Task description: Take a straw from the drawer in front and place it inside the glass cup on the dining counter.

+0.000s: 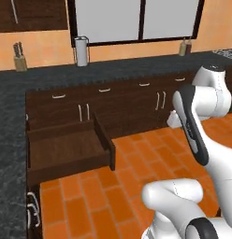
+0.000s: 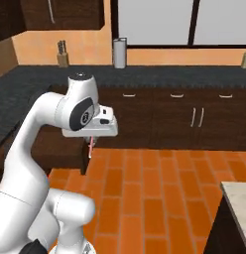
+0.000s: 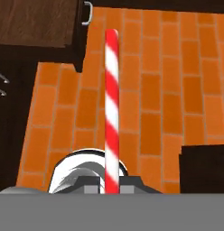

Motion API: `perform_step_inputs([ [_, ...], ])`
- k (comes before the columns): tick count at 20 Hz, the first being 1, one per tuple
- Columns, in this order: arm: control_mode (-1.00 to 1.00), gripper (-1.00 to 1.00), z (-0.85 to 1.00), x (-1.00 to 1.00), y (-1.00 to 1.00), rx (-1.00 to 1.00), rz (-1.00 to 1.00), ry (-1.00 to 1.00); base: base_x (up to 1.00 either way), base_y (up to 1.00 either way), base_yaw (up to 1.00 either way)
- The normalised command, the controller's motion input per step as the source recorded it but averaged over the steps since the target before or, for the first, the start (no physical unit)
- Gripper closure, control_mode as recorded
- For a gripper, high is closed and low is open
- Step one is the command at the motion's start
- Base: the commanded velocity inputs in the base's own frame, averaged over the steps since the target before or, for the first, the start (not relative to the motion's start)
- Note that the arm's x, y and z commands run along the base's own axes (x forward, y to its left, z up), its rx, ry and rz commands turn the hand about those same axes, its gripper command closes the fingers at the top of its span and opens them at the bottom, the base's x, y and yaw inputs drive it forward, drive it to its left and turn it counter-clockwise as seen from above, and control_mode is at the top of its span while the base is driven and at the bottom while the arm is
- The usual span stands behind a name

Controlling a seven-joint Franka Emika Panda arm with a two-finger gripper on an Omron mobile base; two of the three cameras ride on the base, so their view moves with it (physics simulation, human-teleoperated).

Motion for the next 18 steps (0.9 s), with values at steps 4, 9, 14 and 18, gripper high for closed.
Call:
perform_step_inputs([
  [4,1.0,1.0,0.0,0.0,0.0,0.0,0.0,0.0,0.56,-1.0,-0.44],
  [9,1.0,1.0,0.0,0.0,0.0,0.0,0.0,0.0,1.0,-0.4,-0.16],
  [14,1.0,1.0,0.0,0.0,0.0,0.0,0.0,0.0,1.0,0.04,-0.16],
  [18,1.0,1.0,0.0,0.0,0.0,0.0,0.0,0.0,1.0,0.09,-0.21],
])
